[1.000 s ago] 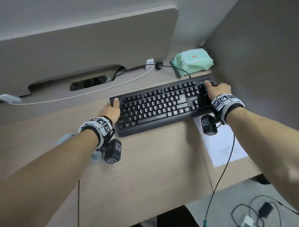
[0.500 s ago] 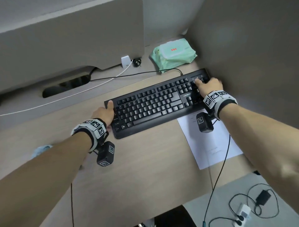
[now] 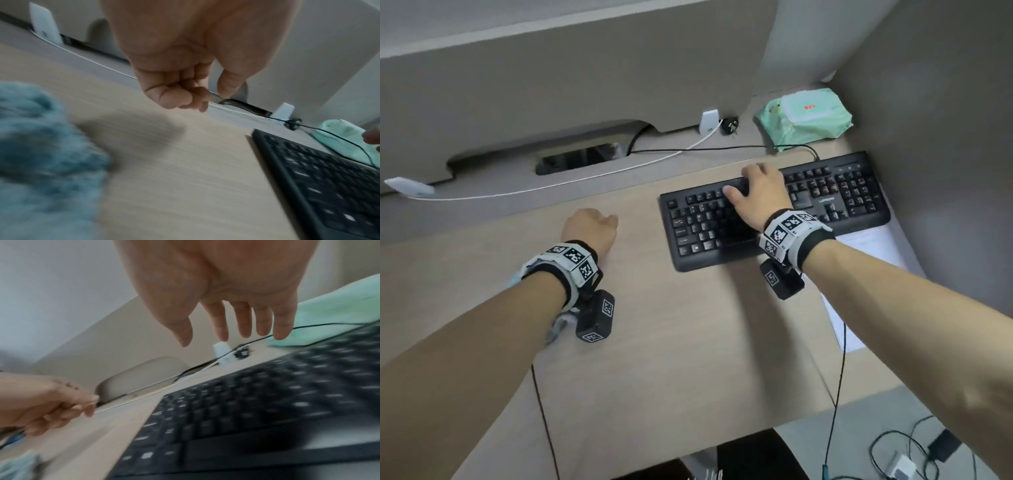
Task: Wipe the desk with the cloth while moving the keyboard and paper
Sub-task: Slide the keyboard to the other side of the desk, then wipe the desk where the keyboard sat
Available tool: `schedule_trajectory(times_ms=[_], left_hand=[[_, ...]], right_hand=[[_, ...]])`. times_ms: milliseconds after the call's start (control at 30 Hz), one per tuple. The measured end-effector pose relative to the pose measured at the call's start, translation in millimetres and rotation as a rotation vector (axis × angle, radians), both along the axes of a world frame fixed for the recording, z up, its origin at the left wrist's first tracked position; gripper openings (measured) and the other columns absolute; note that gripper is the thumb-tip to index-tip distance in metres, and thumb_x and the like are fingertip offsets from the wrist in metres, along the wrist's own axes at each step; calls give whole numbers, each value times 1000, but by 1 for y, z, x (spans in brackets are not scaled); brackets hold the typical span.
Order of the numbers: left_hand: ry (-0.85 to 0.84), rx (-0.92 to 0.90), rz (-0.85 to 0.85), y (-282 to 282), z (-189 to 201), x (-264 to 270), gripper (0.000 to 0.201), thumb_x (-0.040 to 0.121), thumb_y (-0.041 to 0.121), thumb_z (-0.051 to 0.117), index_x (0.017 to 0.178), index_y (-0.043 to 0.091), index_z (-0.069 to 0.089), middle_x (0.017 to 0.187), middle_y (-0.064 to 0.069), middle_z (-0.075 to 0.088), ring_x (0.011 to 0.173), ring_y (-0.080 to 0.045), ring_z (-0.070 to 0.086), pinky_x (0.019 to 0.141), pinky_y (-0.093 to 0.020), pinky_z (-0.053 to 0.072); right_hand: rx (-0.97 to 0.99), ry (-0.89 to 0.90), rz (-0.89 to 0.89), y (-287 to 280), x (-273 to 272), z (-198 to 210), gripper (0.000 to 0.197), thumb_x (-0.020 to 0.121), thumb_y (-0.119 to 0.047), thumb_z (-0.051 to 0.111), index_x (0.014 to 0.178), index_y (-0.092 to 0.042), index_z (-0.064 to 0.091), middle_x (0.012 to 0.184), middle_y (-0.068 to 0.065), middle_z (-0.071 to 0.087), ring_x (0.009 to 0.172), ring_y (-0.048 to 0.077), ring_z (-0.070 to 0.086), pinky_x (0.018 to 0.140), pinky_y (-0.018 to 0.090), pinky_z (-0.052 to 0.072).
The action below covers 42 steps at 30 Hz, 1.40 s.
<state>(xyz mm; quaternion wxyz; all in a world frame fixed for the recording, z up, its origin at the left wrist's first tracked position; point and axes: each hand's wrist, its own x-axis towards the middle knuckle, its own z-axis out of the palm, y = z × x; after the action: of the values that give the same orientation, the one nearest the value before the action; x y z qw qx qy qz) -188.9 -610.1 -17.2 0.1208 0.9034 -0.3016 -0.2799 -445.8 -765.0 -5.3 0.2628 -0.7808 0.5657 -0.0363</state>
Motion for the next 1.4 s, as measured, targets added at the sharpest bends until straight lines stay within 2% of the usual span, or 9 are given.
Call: schedule_trajectory(times_ms=[200, 433, 600, 733, 833, 1033, 1133, 1267, 1400], left_hand=[[-119, 15, 45, 106, 6, 93, 25, 89, 33, 53, 93, 11, 63, 100, -15, 68, 89, -34, 62, 80, -35, 48], [-105, 225, -82, 222, -17, 166, 56, 91, 37, 53, 138, 9, 46, 149, -17, 39, 132, -37, 42, 110, -42, 35], [-180, 271, -198, 256, -22, 186, 56, 89, 42, 51, 137, 15, 45, 152, -15, 29, 136, -37, 31, 112, -45, 31], [-171, 242, -294, 263, -27, 207, 57, 89, 39, 53, 141, 21, 41, 160, -13, 15, 145, -34, 16, 115, -47, 25], [-153, 235, -309, 262, -33, 219, 61, 88, 41, 53, 144, 22, 38, 162, -11, 10, 147, -32, 11, 117, -49, 23], [-187, 207, -292, 262, -39, 238, 63, 86, 40, 56, 144, 29, 34, 162, -10, 4, 149, -29, 1, 117, -50, 20], [-193, 199, -269, 256, -42, 249, 67, 86, 42, 55, 147, 30, 30, 162, -12, 5, 149, -31, 3, 119, -49, 17], [-162, 229, -211, 249, -48, 250, 73, 84, 47, 53, 148, 34, 22, 163, -8, 2, 148, -31, 3, 118, -50, 16], [-183, 248, -229, 247, -47, 246, 75, 84, 51, 51, 149, 33, 19, 162, -8, 3, 148, -32, 3, 119, -49, 15]], right_hand=[[38, -34, 272, 92, 112, 9, 46, 92, -41, 58, 123, -8, 54, 127, 15, 48, 118, 36, 48, 101, 42, 42], [83, 81, 652, 223, 208, -6, 52, 90, -51, 57, 131, -19, 48, 123, 10, 47, 95, 32, 61, 78, 37, 48], [43, 254, 860, 277, 235, -29, 70, 88, -56, 58, 147, -35, 28, 147, 12, 31, 120, 38, 48, 87, 43, 49], [4, 353, 808, 270, 237, -37, 58, 89, -58, 53, 140, -32, 43, 149, 6, 31, 127, 33, 38, 90, 44, 48], [-27, 378, 609, 231, 219, -43, 57, 94, -48, 50, 145, -24, 39, 150, 7, 30, 131, 34, 37, 99, 48, 47], [-18, 456, 224, 151, 228, -56, 70, 96, -44, 44, 153, -10, 21, 160, 20, 17, 144, 46, 16, 119, 54, 17], [-28, 466, 270, 155, 275, -52, 79, 91, -51, 48, 153, -11, 21, 161, 19, 15, 143, 45, 16, 119, 51, 16], [-34, 418, 588, 186, 299, -56, 80, 92, -52, 51, 155, -17, 16, 164, 13, 7, 147, 43, 10, 120, 52, 14], [-10, 394, 446, 141, 258, -64, 81, 93, -52, 51, 157, -24, 8, 166, 6, 0, 150, 39, 7, 120, 54, 19]])
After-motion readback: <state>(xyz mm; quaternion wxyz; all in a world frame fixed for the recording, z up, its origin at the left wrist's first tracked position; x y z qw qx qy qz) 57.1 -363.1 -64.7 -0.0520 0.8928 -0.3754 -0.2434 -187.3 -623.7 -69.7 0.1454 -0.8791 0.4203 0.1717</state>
